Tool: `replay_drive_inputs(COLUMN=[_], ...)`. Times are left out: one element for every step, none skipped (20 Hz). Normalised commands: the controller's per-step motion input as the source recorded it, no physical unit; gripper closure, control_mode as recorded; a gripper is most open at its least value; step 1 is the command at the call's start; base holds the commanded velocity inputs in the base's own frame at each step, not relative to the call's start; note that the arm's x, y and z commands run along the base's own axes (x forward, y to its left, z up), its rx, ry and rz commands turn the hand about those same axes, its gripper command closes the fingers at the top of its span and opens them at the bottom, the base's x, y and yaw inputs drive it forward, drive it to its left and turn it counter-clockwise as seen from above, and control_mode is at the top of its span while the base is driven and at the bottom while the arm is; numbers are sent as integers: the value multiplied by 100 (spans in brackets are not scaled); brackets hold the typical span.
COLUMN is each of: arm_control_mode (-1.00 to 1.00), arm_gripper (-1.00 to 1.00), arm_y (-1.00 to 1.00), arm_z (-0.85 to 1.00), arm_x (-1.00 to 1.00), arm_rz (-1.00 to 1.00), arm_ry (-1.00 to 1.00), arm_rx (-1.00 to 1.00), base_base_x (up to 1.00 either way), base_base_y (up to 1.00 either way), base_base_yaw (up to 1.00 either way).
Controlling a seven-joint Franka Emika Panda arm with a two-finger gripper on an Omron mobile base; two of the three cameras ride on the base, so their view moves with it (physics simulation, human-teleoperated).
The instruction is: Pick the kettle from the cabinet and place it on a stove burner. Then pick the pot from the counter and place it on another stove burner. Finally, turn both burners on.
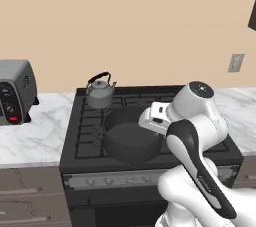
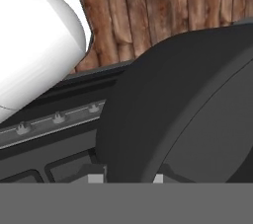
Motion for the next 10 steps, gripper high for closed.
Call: replay_drive_inputs(arm_control_mode=[100,100,100,100,100,100,100,100,100,-100], arm_gripper=[100,100,100,100,100,100,100,100,100,100], arm_y=[0,0,0,0,0,0,0,0,0,0], arm_z=[0,0,0,0,0,0,0,0,0,0], arm_x=[0,0,0,0,0,0,0,0,0,12], arm_rz=[0,0,0,0,0,0,0,0,0,0], arm_ry=[0,0,0,0,0,0,0,0,0,0], arm_rx=[0,0,0,0,0,0,0,0,0,0], base_base_x=[4,9,15,13,13,14,15,17,15,0], base_base_y=[1,0,0,0,0,0,0,0,0,0], base_base_yaw=[0,0,0,0,0,0,0,0,0,0])
